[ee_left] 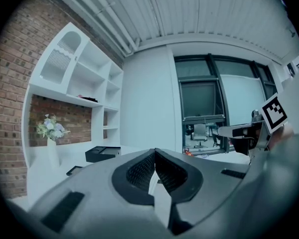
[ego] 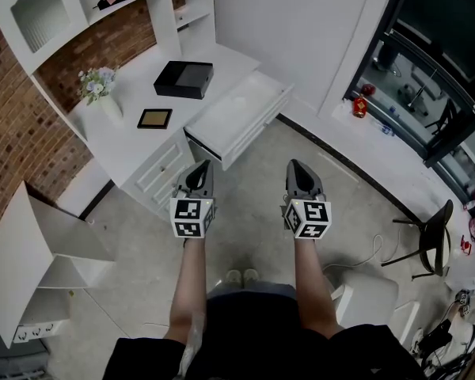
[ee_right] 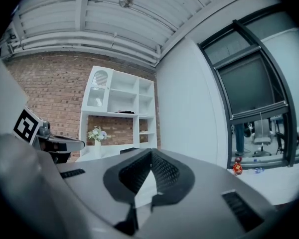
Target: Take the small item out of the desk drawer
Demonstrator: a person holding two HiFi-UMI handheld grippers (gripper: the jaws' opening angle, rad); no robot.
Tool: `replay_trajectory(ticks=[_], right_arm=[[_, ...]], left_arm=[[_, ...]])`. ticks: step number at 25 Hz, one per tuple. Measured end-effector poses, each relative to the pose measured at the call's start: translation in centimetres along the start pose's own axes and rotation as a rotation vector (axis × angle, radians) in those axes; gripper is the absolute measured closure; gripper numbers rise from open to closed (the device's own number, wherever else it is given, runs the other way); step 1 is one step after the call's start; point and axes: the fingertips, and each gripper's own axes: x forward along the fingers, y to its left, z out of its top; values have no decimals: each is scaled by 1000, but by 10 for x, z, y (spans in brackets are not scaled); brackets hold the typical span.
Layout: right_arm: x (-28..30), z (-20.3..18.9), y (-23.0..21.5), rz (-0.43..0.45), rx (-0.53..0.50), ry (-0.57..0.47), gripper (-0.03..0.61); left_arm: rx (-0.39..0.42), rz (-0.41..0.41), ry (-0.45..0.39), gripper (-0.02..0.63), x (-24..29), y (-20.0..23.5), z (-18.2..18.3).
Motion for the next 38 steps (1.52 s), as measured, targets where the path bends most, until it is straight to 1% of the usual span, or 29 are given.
replay_trajectory(ticks=[4, 7, 10, 11, 12, 18, 22, 27, 30, 35, 38], right_arm=[[0, -3, -1, -5, 2, 5, 580], [1, -5, -2, -8, 9, 3, 581], [2, -6, -3, -7, 12, 3, 580], [2, -6, -3, -7, 13, 3, 580], [3, -6, -3, -7, 14, 2, 581], [8, 1, -5, -14, 17, -11, 581], [9, 4, -1, -19, 17, -32, 580], [5, 8, 2, -39, 35, -73, 580], [8, 8, 0, -49, 31, -77, 580], [15, 4, -22, -86, 47, -78, 580], [33, -2, -38, -97, 61, -74, 580]], left_arm=[[-2, -34, 6, 604, 3, -6, -6], [-9, -52, -5, 603, 4, -8, -8], [-18, -59, -13, 601, 5, -7, -8], [-21, -57, -15, 591, 5, -6, -7], [-23, -55, -17, 556, 6, -4, -7], [-31, -45, -28, 404, 7, 5, -2], [-15, -45, -35, 370, 6, 10, 0], [22, -65, -43, 360, 4, 12, 3], [42, -77, -36, 359, 13, 16, 3], [54, -93, -43, 359, 37, 13, 7], [62, -105, -32, 359, 61, 12, 4]])
